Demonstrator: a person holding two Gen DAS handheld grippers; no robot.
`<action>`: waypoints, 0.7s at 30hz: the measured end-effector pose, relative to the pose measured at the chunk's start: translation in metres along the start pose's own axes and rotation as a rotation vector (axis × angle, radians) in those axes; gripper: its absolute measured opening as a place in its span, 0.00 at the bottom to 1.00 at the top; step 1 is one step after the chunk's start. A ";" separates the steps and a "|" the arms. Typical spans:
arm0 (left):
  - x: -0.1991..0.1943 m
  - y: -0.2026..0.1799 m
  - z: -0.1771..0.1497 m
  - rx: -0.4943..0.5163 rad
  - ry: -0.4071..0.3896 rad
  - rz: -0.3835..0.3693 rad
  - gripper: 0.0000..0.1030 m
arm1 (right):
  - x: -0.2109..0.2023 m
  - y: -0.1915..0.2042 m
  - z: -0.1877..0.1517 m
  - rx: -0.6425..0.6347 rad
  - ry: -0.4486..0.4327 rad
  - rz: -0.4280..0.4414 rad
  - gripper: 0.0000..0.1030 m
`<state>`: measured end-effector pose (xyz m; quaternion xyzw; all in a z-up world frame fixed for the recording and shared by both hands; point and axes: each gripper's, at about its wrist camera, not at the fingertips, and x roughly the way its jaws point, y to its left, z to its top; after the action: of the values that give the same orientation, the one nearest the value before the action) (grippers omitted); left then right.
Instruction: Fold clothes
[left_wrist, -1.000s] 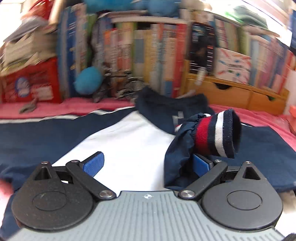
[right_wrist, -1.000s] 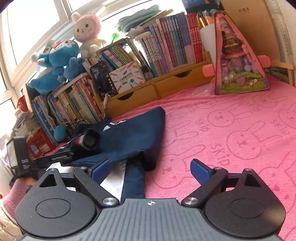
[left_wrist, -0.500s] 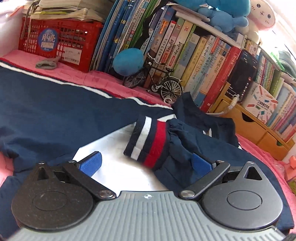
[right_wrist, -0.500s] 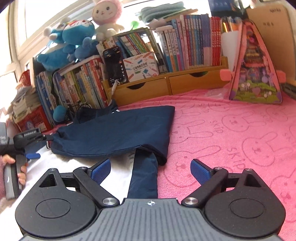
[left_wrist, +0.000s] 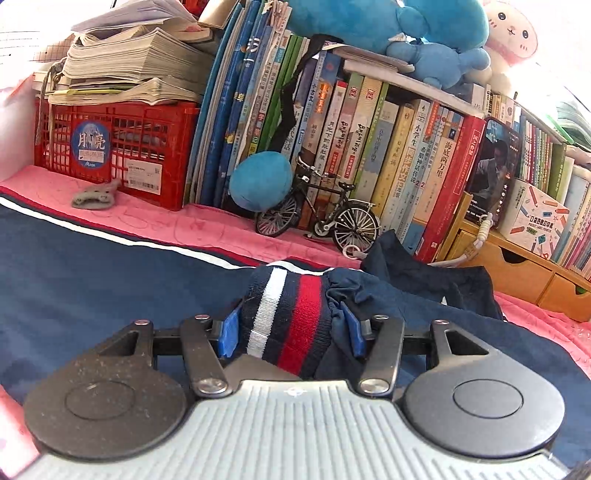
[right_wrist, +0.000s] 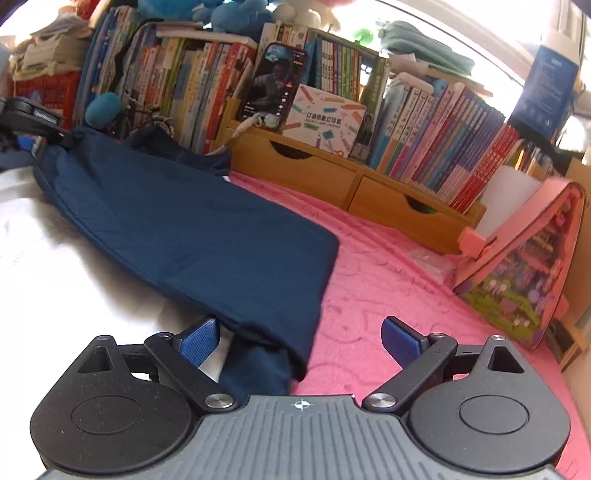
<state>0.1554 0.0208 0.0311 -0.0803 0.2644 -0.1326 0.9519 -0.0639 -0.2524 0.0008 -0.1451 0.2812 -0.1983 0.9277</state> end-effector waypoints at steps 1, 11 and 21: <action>0.001 0.004 0.000 0.014 -0.003 0.020 0.52 | 0.007 -0.002 0.001 -0.018 0.003 -0.029 0.93; 0.019 0.031 -0.004 0.039 0.124 0.015 0.62 | 0.033 -0.034 -0.007 0.108 0.101 0.001 0.99; 0.025 0.007 -0.011 0.210 0.178 0.030 0.81 | -0.001 0.047 -0.001 -0.319 -0.115 -0.121 0.79</action>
<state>0.1719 0.0196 0.0081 0.0358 0.3336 -0.1518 0.9297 -0.0516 -0.2108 -0.0172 -0.3181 0.2465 -0.1980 0.8938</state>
